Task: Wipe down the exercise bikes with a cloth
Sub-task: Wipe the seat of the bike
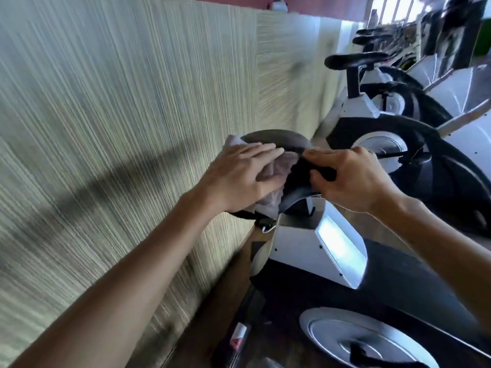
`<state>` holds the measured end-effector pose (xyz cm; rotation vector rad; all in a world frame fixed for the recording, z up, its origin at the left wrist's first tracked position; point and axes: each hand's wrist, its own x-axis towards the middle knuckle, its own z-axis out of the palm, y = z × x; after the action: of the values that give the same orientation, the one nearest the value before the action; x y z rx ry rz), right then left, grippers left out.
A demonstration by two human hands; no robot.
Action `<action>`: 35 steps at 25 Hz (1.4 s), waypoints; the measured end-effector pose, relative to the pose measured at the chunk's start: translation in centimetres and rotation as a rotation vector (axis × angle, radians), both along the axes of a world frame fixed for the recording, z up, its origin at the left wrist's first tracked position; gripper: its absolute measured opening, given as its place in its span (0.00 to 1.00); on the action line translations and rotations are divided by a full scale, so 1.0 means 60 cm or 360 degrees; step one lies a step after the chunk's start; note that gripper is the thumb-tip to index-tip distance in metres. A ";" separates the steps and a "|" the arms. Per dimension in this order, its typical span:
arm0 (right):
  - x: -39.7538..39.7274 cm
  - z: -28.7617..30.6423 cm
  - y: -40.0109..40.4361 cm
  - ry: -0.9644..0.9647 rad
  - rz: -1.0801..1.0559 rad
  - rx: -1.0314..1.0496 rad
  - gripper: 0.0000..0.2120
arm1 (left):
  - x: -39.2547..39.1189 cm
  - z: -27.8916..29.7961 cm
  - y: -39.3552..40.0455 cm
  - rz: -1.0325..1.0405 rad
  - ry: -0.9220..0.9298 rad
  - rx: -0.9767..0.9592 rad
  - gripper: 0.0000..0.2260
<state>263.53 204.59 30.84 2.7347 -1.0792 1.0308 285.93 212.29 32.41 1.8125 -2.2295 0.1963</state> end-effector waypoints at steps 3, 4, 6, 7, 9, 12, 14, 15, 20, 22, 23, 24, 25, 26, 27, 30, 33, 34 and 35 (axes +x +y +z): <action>-0.014 0.033 -0.046 0.0109 0.0172 0.0183 0.16 | 0.027 0.018 -0.076 0.0433 0.0111 0.0221 0.29; -0.014 0.030 -0.055 0.0082 0.0171 0.0229 0.16 | 0.023 0.020 -0.112 0.0555 0.0060 0.0254 0.30; -0.002 0.016 -0.067 -0.0012 0.0013 0.0338 0.18 | 0.013 0.017 -0.184 0.0666 -0.0023 0.0321 0.31; 0.002 0.010 -0.070 -0.0084 -0.0077 0.0383 0.19 | 0.005 0.013 -0.211 0.0634 -0.0004 0.0359 0.32; 0.002 0.006 -0.071 -0.0224 -0.0172 0.0439 0.21 | -0.023 0.010 -0.224 0.0415 -0.0009 0.0340 0.34; -0.009 0.015 -0.083 -0.0275 -0.0234 0.0619 0.22 | -0.056 0.020 -0.166 -0.0042 -0.0058 0.0201 0.32; -0.009 0.020 -0.080 -0.0286 -0.0254 0.0714 0.20 | -0.045 0.020 -0.101 -0.0293 -0.0098 0.0169 0.29; -0.010 0.023 -0.076 -0.0282 -0.0254 0.0722 0.19 | -0.026 0.019 -0.079 -0.0374 -0.0119 0.0205 0.29; -0.002 0.032 -0.076 -0.0279 -0.0275 0.0753 0.17 | -0.004 0.015 -0.134 0.0204 -0.0027 0.0249 0.30; -0.004 0.031 -0.080 -0.0353 -0.0262 0.0782 0.16 | -0.058 0.014 -0.168 0.0396 -0.0024 0.0273 0.31; -0.006 0.031 -0.081 -0.0405 -0.0248 0.0794 0.16 | -0.084 0.012 -0.176 0.0350 -0.0027 0.0260 0.31; -0.007 0.032 -0.082 -0.0454 -0.0239 0.0794 0.16 | -0.105 0.011 -0.180 0.0244 -0.0031 0.0224 0.30; -0.008 0.034 -0.081 -0.0493 -0.0232 0.0795 0.15 | -0.117 0.012 -0.179 0.0117 -0.0040 0.0180 0.27; -0.009 0.036 -0.080 -0.0526 -0.0230 0.0810 0.15 | -0.121 0.013 -0.175 -0.0012 -0.0041 0.0146 0.25; -0.010 0.037 -0.080 -0.0557 -0.0234 0.0839 0.14 | -0.118 0.016 -0.171 -0.0140 -0.0024 0.0123 0.24; -0.010 0.044 -0.079 -0.0619 -0.0326 0.0977 0.18 | -0.086 0.023 -0.154 -0.0533 0.0035 0.0153 0.26; -0.002 0.053 -0.074 -0.0625 -0.0381 0.1108 0.22 | -0.033 0.021 -0.148 -0.0776 -0.0053 0.0279 0.30; 0.001 0.056 -0.071 -0.0625 -0.0374 0.1142 0.22 | -0.022 0.019 -0.154 -0.0756 -0.0052 0.0318 0.31; 0.003 0.060 -0.069 -0.0640 -0.0375 0.1167 0.21 | -0.019 0.019 -0.165 -0.0689 -0.0028 0.0334 0.31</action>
<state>263.70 200.48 34.44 2.8140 -2.1588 1.4001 284.80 202.40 33.55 1.3673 -2.6706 -0.1108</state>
